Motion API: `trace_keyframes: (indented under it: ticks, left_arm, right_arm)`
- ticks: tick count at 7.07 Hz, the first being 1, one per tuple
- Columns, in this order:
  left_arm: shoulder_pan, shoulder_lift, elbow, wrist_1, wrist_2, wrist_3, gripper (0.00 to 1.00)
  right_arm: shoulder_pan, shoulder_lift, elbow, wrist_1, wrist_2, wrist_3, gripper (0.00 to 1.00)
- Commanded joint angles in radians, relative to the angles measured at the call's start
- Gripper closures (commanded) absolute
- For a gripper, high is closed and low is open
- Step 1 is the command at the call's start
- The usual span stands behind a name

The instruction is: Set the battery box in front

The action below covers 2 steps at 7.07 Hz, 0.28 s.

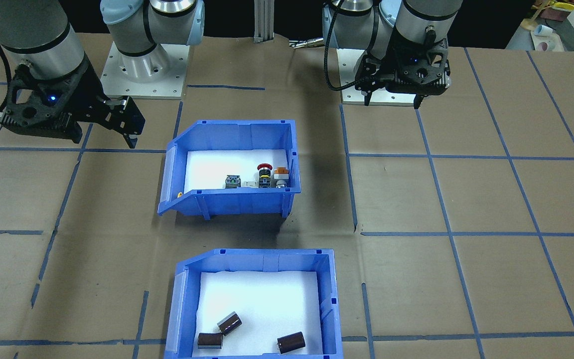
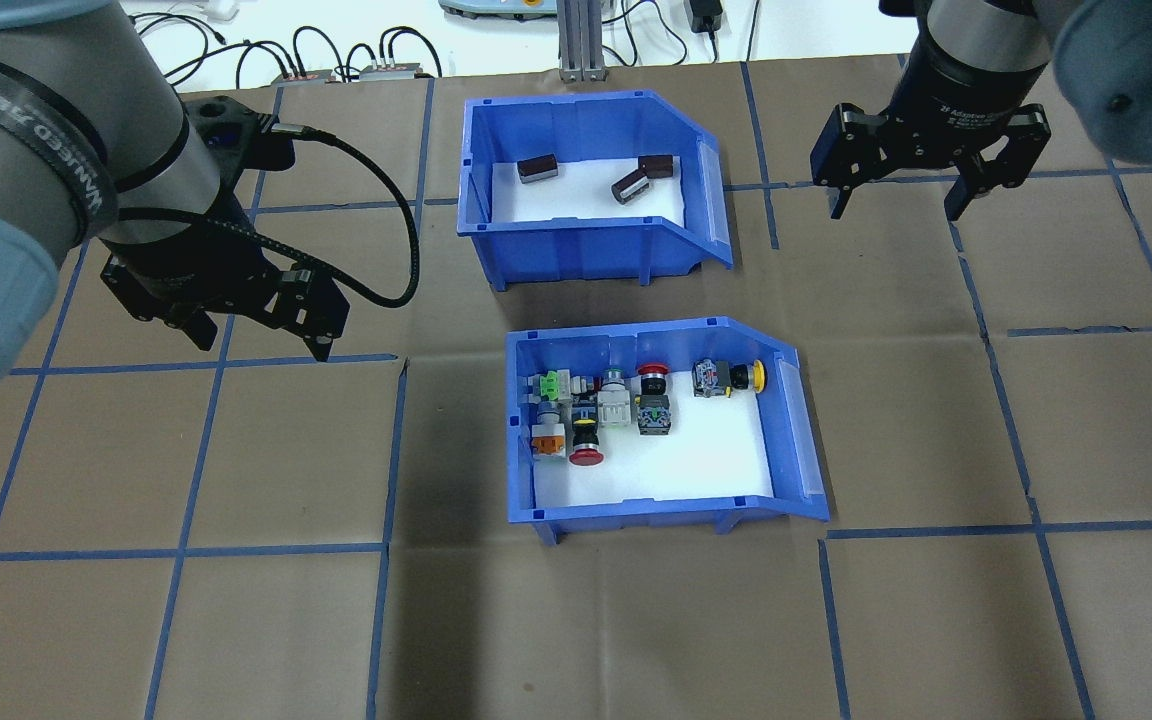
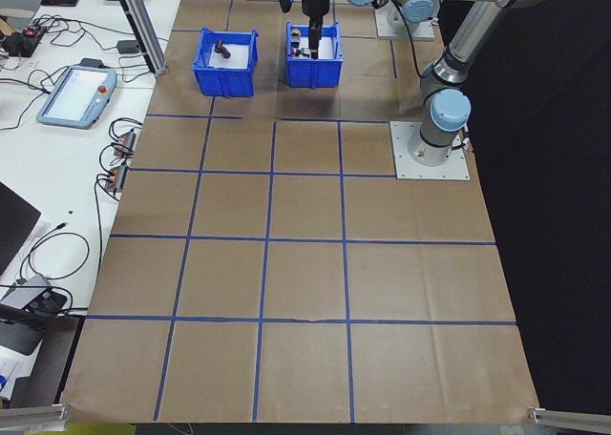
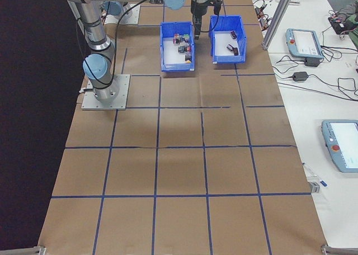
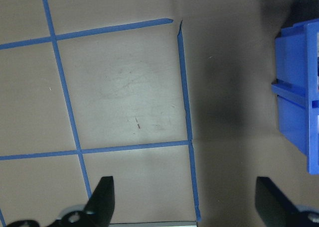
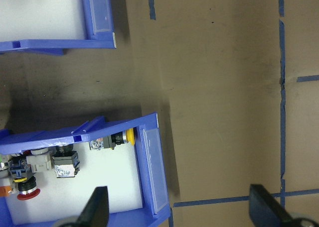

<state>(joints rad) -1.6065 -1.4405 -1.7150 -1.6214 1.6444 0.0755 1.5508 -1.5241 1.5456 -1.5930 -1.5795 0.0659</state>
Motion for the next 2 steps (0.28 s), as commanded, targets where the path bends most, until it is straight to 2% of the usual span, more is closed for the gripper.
trace_keyframes:
  ticks: [1,2]
  left_arm:
    - [0.0,0.0,0.0,0.0,0.0,0.0,0.01]
    - [0.0,0.0,0.0,0.0,0.0,0.0,0.01]
  right_arm:
    - [0.0,-0.001,0.001,0.001,-0.002,0.0,0.0]
    - [0.0,-0.001,0.001,0.001,-0.004,0.0,0.0]
